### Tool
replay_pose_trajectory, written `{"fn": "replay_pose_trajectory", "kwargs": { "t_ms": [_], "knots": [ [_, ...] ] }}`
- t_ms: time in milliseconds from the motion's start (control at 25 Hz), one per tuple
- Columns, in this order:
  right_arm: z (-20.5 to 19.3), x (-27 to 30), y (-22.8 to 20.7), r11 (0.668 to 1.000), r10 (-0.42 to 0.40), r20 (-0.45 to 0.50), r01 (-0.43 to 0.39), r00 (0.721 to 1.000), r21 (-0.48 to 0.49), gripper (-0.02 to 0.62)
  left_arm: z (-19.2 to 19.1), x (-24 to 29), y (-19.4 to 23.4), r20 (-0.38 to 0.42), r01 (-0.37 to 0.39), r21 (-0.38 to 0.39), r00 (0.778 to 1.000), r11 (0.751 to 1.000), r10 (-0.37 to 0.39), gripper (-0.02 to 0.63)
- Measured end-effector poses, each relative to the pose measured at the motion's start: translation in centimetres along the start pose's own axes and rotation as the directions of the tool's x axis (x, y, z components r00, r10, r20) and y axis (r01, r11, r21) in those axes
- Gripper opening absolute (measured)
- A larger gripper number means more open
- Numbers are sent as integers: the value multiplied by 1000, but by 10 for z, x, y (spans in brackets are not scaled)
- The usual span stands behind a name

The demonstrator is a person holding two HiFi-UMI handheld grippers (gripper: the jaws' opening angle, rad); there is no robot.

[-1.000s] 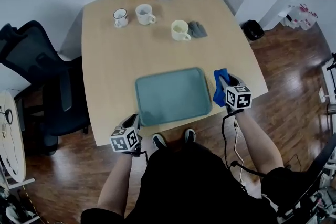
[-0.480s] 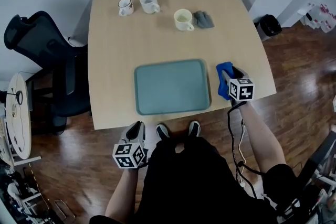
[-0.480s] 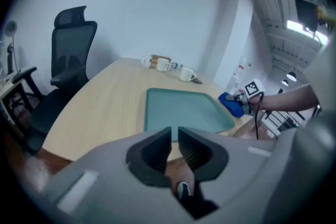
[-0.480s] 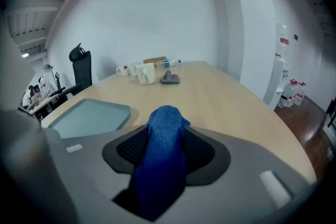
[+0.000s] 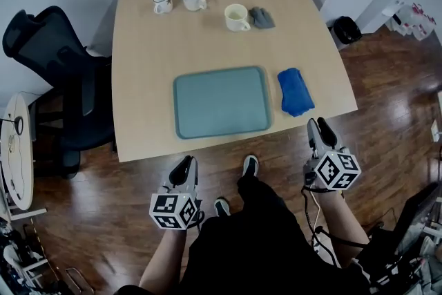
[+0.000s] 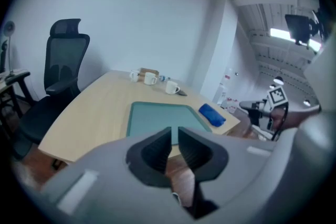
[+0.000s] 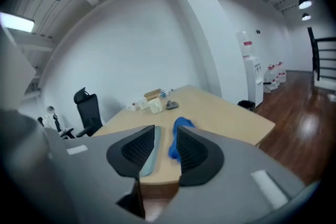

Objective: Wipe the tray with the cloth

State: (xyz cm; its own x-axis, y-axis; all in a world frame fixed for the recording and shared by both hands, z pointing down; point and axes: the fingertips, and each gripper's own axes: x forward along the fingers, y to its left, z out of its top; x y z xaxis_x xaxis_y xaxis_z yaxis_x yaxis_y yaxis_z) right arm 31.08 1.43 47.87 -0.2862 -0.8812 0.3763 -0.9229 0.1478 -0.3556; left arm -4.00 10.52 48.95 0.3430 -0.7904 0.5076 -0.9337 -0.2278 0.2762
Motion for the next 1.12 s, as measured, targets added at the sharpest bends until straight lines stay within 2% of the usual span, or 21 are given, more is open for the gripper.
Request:
{"fn": "replay_pose_trajectory", "kwargs": {
  "t_ms": [120, 240, 360, 520, 680, 880, 1000, 1120],
  "knots": [
    [-36, -49, 54, 987, 106, -53, -99, 993, 124, 137, -7, -25, -17, 39, 69, -3, 997, 998, -69, 41],
    [-75, -92, 119, 960, 218, -100, -195, 971, 203, 137, -30, -67, -26, 50, 123, 1, 991, 992, -123, 41],
    [-98, -126, 177, 938, 315, -121, -290, 941, 188, 137, -51, -109, -27, 77, 156, -20, 985, 988, -154, 41],
    [-114, -155, 225, 932, 359, -129, -348, 924, 99, 121, -71, -150, -22, 80, 167, -14, 983, 986, -165, 41],
    [-113, -179, 251, 918, 397, -132, -395, 908, 39, 115, -67, -179, -28, 103, 164, 20, 981, 986, -165, 41],
    [-109, -193, 260, 895, 441, -130, -445, 888, -2, 115, -58, -194, -41, 149, 132, 33, 980, 991, -135, 37],
    [-102, -205, 258, 884, 458, -119, -465, 881, -40, 109, -63, -198, -61, 148, 136, 13, 979, 991, -137, 28],
    [-101, -215, 253, 869, 478, -117, -488, 870, -80, 107, -71, -196, -82, 128, 142, 30, 981, 989, -145, 26]
  ]
}}
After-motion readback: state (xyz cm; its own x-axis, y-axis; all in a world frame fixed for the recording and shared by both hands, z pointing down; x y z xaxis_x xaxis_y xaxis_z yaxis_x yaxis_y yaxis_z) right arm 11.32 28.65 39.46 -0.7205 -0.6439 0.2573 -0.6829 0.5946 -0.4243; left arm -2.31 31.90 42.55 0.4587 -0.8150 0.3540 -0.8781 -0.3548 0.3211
